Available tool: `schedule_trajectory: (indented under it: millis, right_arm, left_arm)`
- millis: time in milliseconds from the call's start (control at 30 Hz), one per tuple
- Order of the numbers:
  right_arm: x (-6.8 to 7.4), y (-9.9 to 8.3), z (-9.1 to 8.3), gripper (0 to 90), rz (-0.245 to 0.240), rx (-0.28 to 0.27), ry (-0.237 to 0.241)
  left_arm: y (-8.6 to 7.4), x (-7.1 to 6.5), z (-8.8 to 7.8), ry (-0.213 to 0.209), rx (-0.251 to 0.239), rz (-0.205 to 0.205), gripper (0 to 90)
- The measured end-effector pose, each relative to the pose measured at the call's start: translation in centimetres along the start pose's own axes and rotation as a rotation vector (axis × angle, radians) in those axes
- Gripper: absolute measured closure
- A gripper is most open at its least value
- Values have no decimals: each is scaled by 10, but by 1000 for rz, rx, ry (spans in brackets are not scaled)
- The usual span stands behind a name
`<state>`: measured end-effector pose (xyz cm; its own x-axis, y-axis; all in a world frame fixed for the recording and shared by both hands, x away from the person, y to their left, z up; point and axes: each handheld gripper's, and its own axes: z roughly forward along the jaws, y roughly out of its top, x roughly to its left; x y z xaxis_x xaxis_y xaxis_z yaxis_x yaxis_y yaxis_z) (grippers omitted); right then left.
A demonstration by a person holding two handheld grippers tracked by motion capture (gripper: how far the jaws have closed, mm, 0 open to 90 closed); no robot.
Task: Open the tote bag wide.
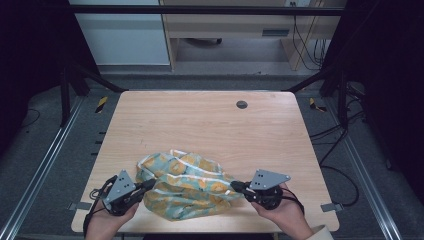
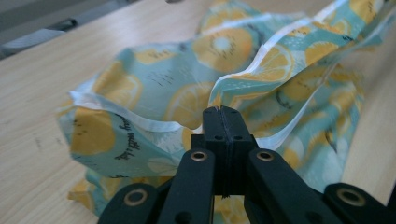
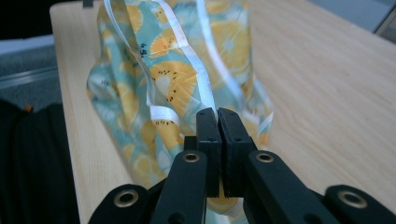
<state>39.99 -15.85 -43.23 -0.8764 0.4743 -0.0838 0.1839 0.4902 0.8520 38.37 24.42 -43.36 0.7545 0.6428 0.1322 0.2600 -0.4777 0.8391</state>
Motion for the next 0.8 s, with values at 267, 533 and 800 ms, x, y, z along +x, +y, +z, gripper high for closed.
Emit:
schedule_trajectory:
  millis: [267, 533, 800]
  right_arm:
    - [2, -8, 12, 877, -24, 99, 35]
    - [-1, -21, 24, 837, -25, 185, 69]
    - [1, -13, 21, 490, -9, 143, 57]
  left_arm:
    - [-12, -2, 19, -30, 123, 47, 900]
    - [-16, -9, 34, 10, 250, 148, 900]
    - [-16, -12, 39, 12, 268, 162, 900]
